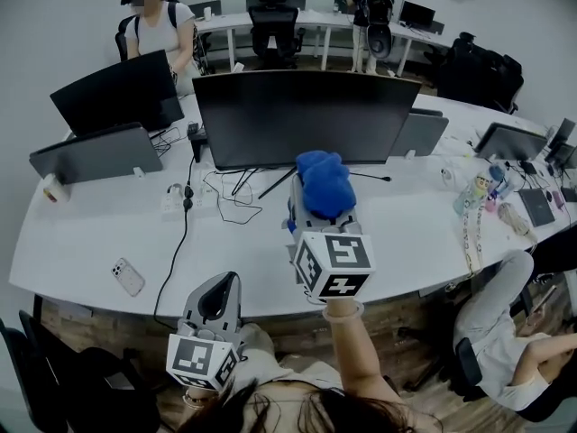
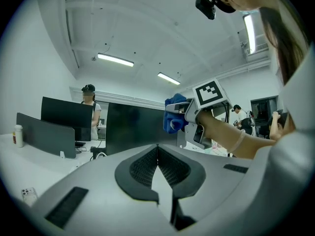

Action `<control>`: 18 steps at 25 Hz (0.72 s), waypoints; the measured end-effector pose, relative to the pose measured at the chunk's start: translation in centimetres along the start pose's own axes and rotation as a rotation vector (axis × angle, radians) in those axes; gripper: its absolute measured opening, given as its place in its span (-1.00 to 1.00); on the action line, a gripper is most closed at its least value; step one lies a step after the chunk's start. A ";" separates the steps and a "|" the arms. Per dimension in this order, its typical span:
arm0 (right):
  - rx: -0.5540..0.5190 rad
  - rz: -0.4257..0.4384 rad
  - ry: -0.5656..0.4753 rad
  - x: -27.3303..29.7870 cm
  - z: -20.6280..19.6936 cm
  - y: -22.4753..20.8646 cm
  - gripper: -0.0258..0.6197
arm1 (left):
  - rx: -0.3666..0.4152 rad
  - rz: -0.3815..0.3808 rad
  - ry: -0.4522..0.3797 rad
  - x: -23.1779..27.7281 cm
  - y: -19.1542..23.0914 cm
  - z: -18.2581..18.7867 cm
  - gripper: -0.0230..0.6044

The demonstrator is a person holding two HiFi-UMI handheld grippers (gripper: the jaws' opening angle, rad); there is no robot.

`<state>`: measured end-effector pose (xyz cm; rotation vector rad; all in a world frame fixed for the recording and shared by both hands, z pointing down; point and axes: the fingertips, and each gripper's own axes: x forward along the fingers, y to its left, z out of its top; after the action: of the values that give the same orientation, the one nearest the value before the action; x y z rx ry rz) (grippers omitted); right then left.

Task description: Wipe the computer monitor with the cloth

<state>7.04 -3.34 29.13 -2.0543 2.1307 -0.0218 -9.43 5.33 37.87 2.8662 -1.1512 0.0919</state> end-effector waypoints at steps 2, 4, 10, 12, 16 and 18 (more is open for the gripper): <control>-0.002 -0.010 0.002 -1.5 -0.2 -0.4 -0.61 | 0.003 -0.001 0.003 -0.7 -1.0 -0.3 -0.90; -0.003 -0.015 0.007 -2.8 -0.5 -0.6 -0.61 | 0.006 -0.004 0.006 -1.5 -2.0 -0.5 -0.90; 0.005 -0.026 0.017 -6.0 -1.0 -1.0 -0.61 | 0.014 -0.020 0.018 -3.1 -4.6 -1.1 -0.90; 0.008 -0.026 0.016 -7.0 -1.1 -1.1 -0.61 | 0.019 -0.019 0.017 -3.6 -5.2 -1.2 -0.90; -0.001 -0.036 0.016 -8.7 -1.2 -1.6 -0.61 | 0.027 -0.022 0.008 -4.2 -6.5 -1.3 -0.90; -0.013 -0.032 0.025 -9.2 -1.4 -1.8 -0.61 | 0.032 -0.026 0.004 -4.3 -7.2 -1.3 -0.90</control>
<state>8.91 5.55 31.88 -2.1062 2.1181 -0.0389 -7.59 13.56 38.64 2.9065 -1.1215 0.1159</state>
